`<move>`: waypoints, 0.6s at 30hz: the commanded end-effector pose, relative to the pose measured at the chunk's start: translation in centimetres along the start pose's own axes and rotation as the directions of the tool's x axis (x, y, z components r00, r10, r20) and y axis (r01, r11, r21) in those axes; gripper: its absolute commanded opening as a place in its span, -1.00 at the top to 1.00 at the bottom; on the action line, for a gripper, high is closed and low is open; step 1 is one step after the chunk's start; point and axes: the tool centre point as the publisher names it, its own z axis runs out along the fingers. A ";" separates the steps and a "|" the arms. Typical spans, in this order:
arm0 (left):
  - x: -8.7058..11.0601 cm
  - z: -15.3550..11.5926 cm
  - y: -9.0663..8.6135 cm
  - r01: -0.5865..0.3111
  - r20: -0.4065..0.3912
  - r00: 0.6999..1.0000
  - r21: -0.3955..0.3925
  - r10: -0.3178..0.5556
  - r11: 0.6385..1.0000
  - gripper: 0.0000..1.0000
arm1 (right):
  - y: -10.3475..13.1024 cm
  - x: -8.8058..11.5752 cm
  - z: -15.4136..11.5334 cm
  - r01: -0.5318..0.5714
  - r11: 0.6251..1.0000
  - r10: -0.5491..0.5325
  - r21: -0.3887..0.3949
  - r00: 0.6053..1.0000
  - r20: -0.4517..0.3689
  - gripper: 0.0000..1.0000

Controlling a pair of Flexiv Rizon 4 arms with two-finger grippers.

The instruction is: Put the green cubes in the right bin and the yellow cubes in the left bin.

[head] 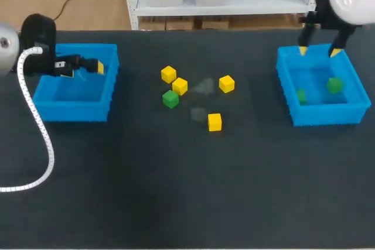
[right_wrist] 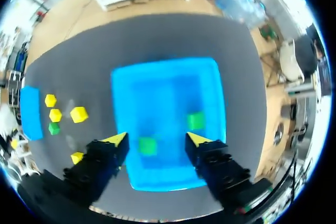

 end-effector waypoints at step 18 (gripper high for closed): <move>-1.0 -1.3 0.7 0.031 0.073 0.997 -0.033 -0.028 0.999 -1.00 | 21.2 3.2 3.4 0.541 0.841 -0.540 -0.003 0.841 0.033 -1.00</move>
